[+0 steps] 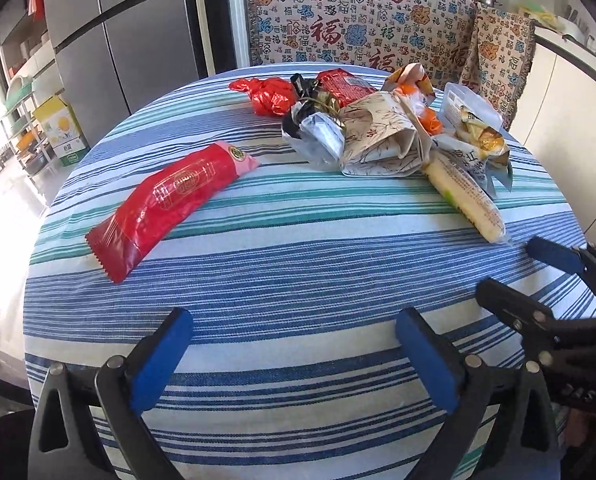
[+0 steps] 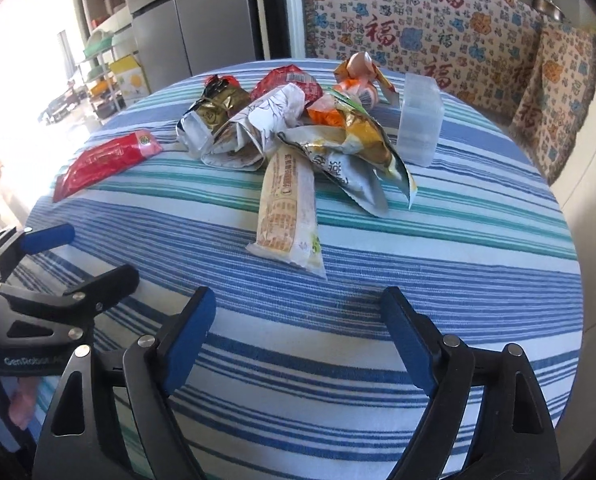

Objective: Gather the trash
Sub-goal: 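Move both tools back over the table toward the remaining wrappers, then grasp the red wrapper with the left tool while the right tool grasps the pastry bar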

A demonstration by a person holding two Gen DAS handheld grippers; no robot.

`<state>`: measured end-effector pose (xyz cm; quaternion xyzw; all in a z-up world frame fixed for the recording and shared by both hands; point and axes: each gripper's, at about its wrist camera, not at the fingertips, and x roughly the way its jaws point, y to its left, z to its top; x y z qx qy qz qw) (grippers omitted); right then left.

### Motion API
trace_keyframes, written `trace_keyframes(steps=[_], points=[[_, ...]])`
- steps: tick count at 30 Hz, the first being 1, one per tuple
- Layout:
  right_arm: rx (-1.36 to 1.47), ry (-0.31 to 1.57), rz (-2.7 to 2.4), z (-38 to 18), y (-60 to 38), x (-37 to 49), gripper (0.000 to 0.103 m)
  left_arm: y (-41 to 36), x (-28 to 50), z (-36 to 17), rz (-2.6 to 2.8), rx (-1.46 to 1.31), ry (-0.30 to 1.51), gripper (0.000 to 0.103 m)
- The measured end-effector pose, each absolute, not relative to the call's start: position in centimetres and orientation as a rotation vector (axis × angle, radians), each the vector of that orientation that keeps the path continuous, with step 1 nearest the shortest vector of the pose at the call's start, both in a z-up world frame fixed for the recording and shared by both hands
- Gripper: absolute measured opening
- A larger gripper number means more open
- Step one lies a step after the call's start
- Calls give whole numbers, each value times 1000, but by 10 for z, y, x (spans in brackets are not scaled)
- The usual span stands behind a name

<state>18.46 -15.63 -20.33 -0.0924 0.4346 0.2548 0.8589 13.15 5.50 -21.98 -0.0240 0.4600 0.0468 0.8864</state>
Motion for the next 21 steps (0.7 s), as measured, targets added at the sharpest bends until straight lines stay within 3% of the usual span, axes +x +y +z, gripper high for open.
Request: trace_keyframes(steps=[11,21], points=[[-187,927,558,-202,-148,198,90,101,118,-203,90,-60,948,102],[-150,1005,642,-184,-137,215,76,134,162,-190,-87,-5,928,102]])
